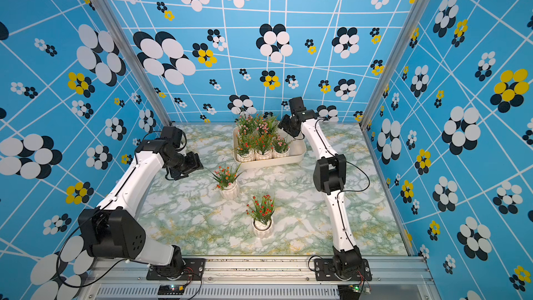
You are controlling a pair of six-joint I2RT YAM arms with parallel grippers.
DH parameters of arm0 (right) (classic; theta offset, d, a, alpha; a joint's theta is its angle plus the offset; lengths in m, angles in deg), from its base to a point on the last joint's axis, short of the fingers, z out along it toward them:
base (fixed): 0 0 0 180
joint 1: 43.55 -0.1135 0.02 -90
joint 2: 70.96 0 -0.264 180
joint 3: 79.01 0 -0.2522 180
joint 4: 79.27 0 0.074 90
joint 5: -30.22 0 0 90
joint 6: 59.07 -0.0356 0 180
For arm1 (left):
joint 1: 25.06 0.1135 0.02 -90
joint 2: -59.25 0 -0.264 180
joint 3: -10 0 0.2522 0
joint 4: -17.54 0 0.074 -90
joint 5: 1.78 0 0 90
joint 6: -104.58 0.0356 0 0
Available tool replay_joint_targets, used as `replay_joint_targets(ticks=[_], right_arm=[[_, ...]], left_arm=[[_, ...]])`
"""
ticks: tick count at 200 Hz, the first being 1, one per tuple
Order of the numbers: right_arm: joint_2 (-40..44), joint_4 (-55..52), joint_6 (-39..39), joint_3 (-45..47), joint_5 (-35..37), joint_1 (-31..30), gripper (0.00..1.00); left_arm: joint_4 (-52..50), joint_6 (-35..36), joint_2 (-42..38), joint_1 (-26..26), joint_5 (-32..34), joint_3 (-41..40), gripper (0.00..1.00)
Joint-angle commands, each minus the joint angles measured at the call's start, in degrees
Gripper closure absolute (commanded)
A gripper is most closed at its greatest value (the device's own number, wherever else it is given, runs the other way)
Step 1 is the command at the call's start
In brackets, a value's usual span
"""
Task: Put the potted gypsophila into the storage box
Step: Place the baby's breath potted plant at the storage box, then pick up the baby's breath potted plant from the center of the board.
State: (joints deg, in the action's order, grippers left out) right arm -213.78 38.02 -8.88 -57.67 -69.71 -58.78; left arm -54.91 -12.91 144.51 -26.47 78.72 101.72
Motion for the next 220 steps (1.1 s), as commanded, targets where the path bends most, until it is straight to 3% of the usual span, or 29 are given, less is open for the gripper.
replay_joint_targets(ticks=[1, 43, 110, 220], right_arm=[[5.1, -2.7, 2.6, 0.4, 2.0, 1.2, 0.37], [7.9, -8.2, 6.6, 0.5, 5.1, 2.2, 0.01], [14.5, -19.4, 13.8, 4.9, 15.1, 2.5, 0.01], [39.2, -9.9, 16.9, 44.4, 8.8, 2.0, 0.01]], left_arm=[[-1.9, -0.5, -1.7, -0.1, 0.0, -0.2, 0.28], [-2.0, -0.8, -1.8, -0.2, -0.2, 0.8, 0.28], [-3.5, 0.0, -2.9, -0.1, -0.6, 0.9, 0.28], [-1.7, -2.3, -10.3, 0.5, -4.8, -10.0, 0.28]])
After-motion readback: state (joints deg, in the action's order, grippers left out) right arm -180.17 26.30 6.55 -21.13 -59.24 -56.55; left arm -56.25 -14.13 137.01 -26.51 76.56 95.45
